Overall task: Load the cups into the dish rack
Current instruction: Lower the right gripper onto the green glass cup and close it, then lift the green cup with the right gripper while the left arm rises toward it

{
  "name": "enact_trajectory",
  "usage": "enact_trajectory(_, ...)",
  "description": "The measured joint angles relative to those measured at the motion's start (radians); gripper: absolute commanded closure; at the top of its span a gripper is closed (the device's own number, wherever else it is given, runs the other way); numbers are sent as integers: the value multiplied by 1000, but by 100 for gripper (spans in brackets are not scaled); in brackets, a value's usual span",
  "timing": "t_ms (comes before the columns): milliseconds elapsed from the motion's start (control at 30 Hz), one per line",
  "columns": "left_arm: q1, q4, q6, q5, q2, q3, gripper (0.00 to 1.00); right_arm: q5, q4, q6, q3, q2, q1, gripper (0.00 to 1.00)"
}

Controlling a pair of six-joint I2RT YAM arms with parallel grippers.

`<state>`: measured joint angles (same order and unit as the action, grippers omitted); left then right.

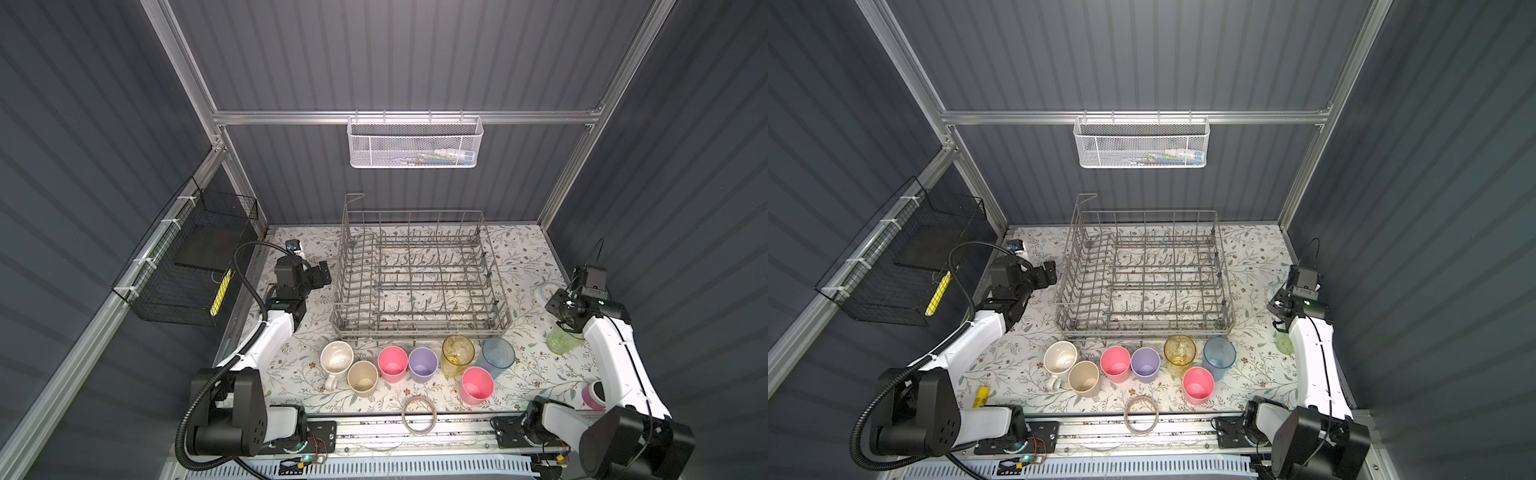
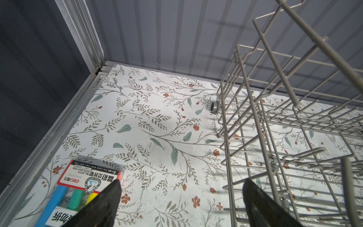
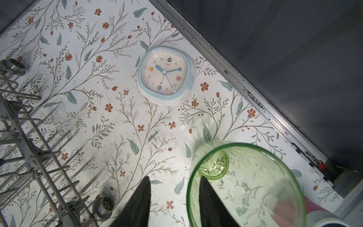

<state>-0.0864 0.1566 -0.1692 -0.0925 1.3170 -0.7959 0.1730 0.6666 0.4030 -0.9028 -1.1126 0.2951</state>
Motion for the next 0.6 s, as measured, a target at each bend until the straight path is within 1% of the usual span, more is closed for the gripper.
enact_trajectory(200, 0, 0, 0, 8, 0, 0, 4, 7, -16, -1, 24, -3, 10, 62)
enact_trajectory(400, 0, 0, 0, 8, 2, -2, 4, 10, -27, 0, 39, -37, 22, 63)
enact_trajectory(600, 0, 0, 0, 8, 2, -2, 4, 10, -32, 0, 43, -54, 28, 68)
